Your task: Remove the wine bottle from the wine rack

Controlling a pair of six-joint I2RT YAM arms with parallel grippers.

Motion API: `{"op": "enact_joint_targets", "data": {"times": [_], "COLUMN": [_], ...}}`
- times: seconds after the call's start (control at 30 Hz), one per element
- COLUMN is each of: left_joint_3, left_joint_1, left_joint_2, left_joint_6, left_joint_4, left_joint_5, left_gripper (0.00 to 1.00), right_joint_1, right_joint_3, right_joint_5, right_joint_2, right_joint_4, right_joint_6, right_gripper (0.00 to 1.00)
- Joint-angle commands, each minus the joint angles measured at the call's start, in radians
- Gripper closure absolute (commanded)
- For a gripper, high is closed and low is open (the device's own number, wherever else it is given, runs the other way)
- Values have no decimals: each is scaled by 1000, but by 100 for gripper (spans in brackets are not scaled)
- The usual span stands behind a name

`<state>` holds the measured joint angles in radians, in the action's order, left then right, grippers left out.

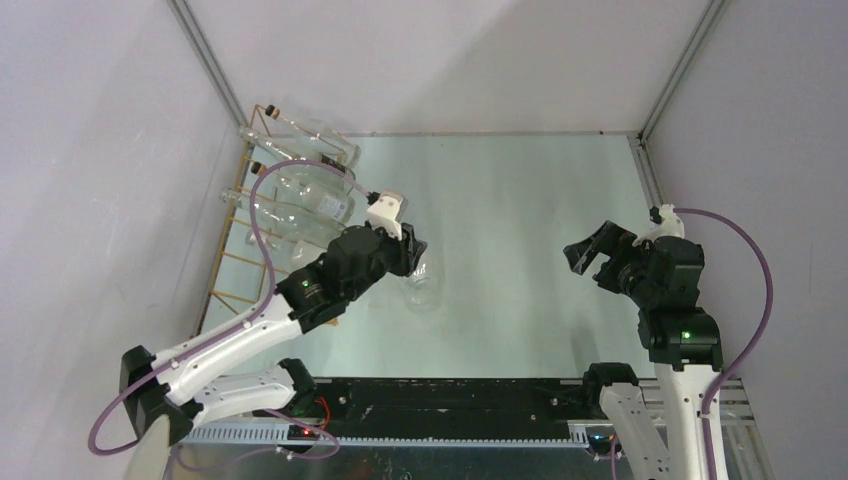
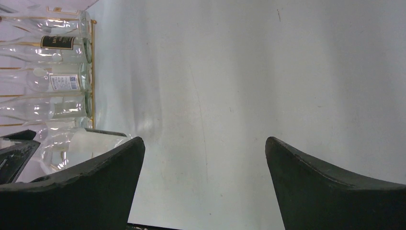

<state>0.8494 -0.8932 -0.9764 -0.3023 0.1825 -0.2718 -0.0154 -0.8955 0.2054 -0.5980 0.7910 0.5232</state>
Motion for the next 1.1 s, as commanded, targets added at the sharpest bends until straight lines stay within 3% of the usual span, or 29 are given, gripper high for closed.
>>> {"op": "enact_joint_targets", "data": {"times": [0.0,0.4,0.8,0.97,1.07], "left_joint_3": [98,83,91,52,17], "left_joint_1": [-15,-67,-117,-128,-128], "left_joint_2": [-39,-189,-244,-236,-210], "left_joint_6": [14,24,100,83,67], "left_joint_4": [-275,-359,-251,-261,-277], "left_joint_5": [-69,-50,13,-22,-52], "left_gripper": [100,100,100,84,65], "right_joint_1": [-4,-3,-4,-4,-4], "right_joint_3": [-1,0,0,0,0], "right_joint_5": [-13,-22,-2,35,42], "right_joint_2": [7,10,13,54,74], "right_joint_4": [-4,3,-2,-36,-49], "right_joint_6": [-11,-26,-38,-39,-49], "right_gripper": [0,0,0,0,0]}}
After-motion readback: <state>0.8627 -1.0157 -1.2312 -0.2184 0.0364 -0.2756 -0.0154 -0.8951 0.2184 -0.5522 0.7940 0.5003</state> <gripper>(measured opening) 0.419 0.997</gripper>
